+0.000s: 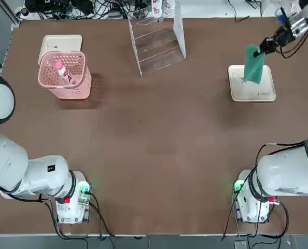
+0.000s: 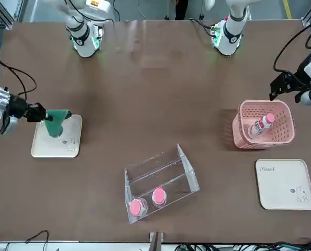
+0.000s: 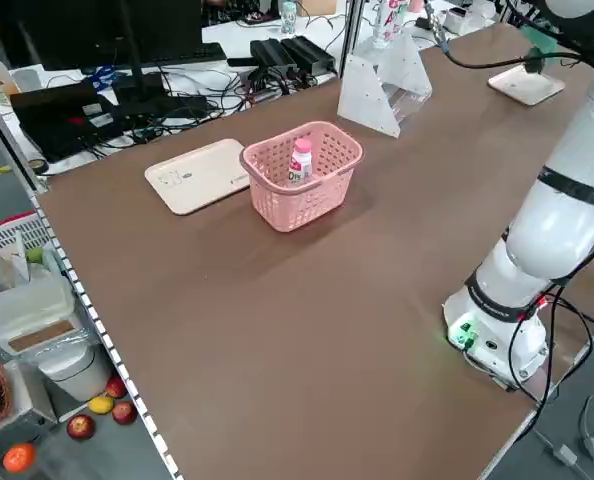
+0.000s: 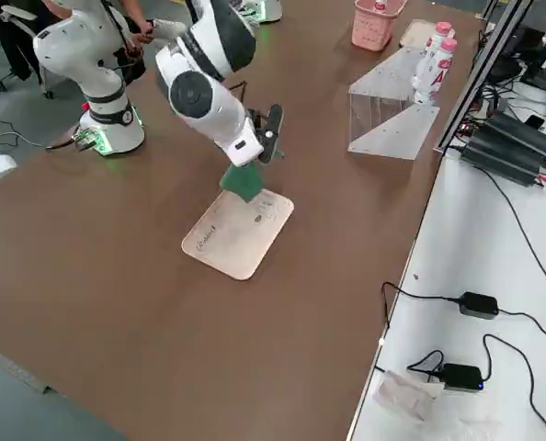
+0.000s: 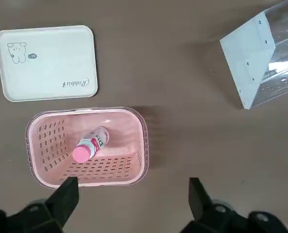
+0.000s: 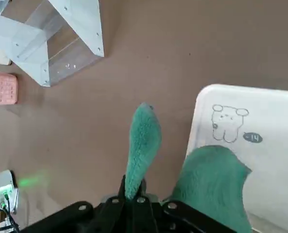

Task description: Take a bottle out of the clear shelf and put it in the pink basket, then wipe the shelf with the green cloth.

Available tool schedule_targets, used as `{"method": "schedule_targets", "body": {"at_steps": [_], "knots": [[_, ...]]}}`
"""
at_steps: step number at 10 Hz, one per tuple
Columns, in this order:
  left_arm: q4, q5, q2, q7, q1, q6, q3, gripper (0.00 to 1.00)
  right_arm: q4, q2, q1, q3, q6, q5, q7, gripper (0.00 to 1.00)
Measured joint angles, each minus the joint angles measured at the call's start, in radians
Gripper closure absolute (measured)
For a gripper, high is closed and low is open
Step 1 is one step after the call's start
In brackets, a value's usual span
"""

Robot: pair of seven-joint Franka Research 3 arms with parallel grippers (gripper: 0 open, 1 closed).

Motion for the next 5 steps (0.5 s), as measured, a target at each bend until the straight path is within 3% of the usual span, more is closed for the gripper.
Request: {"method": "schedule_targets", "body": {"at_steps": [5], "knots": [[0.0,0.0,0.0,0.0,0.0,0.0,0.0,0.0,-0.003,0.118,-0.105,-0.01,-0.001,0.008,-0.258,0.98]]}}
